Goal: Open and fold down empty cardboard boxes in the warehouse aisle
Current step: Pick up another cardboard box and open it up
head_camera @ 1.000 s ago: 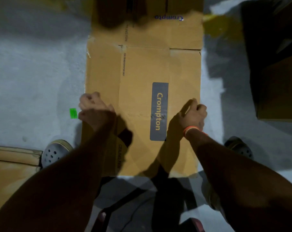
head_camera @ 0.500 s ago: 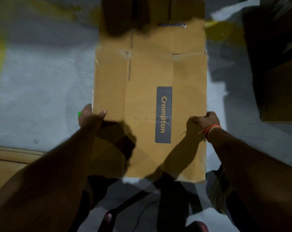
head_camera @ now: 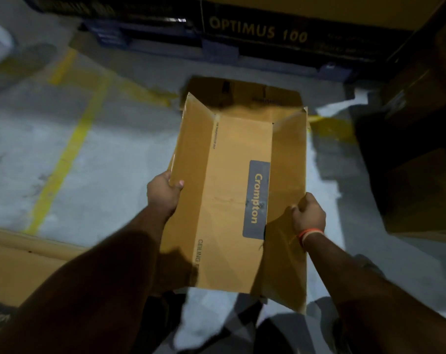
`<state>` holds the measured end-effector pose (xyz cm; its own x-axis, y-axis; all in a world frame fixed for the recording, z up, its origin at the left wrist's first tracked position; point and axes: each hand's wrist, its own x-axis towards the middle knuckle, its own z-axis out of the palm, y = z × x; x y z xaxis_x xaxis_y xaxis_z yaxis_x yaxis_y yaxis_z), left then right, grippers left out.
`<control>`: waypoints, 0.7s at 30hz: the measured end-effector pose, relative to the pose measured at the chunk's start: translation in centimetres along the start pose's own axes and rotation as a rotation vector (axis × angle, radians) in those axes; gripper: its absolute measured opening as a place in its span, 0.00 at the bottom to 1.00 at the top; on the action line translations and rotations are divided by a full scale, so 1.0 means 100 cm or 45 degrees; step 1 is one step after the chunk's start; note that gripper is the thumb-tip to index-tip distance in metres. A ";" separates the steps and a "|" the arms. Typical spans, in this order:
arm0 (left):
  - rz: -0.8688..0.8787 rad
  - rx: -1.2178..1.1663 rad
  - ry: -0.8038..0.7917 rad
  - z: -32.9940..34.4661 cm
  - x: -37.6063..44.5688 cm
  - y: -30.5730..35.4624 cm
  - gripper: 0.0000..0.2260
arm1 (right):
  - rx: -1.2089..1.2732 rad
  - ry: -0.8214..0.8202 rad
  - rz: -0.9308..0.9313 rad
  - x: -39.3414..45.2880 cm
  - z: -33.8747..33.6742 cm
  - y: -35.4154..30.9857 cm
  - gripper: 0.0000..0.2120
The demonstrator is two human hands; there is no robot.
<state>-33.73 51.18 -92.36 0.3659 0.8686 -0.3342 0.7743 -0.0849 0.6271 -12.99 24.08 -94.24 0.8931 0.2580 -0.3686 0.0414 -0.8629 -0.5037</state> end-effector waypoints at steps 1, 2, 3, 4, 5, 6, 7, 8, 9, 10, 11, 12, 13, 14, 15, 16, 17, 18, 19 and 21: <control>0.011 -0.018 0.016 -0.020 0.003 0.005 0.14 | 0.012 0.001 -0.043 -0.003 -0.005 -0.015 0.10; 0.018 -0.036 0.037 -0.040 0.005 0.007 0.14 | 0.020 -0.005 -0.086 -0.005 -0.007 -0.031 0.10; 0.014 -0.050 0.064 -0.061 0.006 0.007 0.14 | 0.021 -0.015 -0.130 -0.008 -0.009 -0.048 0.10; 0.005 -0.068 0.093 -0.081 0.006 0.005 0.13 | 0.019 -0.023 -0.173 -0.011 -0.009 -0.065 0.09; -0.015 -0.095 0.121 -0.103 0.003 0.002 0.12 | 0.018 -0.033 -0.216 -0.016 -0.008 -0.085 0.09; -0.045 -0.131 0.158 -0.123 0.000 -0.003 0.11 | 0.016 -0.045 -0.255 -0.022 -0.005 -0.104 0.09; -0.082 -0.168 0.196 -0.144 -0.004 -0.011 0.10 | 0.011 -0.061 -0.296 -0.029 -0.002 -0.125 0.09; -0.116 -0.215 0.236 -0.164 -0.010 -0.022 0.10 | 0.006 -0.079 -0.342 -0.038 0.003 -0.146 0.09; -0.142 -0.268 0.275 -0.185 -0.017 -0.034 0.11 | 0.002 -0.104 -0.391 -0.047 0.007 -0.167 0.08; -0.174 -0.323 0.323 -0.205 -0.024 -0.051 0.13 | -0.002 -0.132 -0.449 -0.059 0.012 -0.188 0.06; -0.207 -0.368 0.376 -0.225 -0.034 -0.068 0.14 | -0.016 -0.162 -0.514 -0.072 0.018 -0.208 0.05; -0.237 -0.406 0.432 -0.244 -0.046 -0.085 0.14 | -0.032 -0.190 -0.576 -0.085 0.024 -0.227 0.05; -0.281 -0.441 0.492 -0.261 -0.060 -0.101 0.13 | -0.046 -0.218 -0.638 -0.100 0.032 -0.246 0.06; -0.323 -0.491 0.553 -0.278 -0.075 -0.116 0.12 | -0.056 -0.244 -0.698 -0.118 0.041 -0.264 0.08; -0.367 -0.546 0.607 -0.293 -0.092 -0.129 0.11 | -0.071 -0.268 -0.751 -0.136 0.049 -0.282 0.12; -0.410 -0.599 0.663 -0.306 -0.107 -0.146 0.10 | -0.085 -0.291 -0.800 -0.156 0.057 -0.299 0.14; -0.447 -0.637 0.721 -0.318 -0.123 -0.163 0.10 | -0.096 -0.317 -0.846 -0.177 0.065 -0.314 0.15; -0.474 -0.666 0.779 -0.330 -0.138 -0.178 0.10 | -0.104 -0.342 -0.891 -0.197 0.074 -0.328 0.14; -0.503 -0.678 0.837 -0.341 -0.154 -0.192 0.11 | -0.114 -0.371 -0.936 -0.218 0.082 -0.341 0.14; -0.560 -0.691 0.952 -0.365 -0.188 -0.216 0.10 | -0.130 -0.433 -1.027 -0.259 0.101 -0.362 0.14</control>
<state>-76.16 54.49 -73.96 -0.4536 0.8676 -0.2038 0.3561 0.3860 0.8510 -42.14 53.01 -74.35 0.3933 0.9069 -0.1511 0.6563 -0.3920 -0.6447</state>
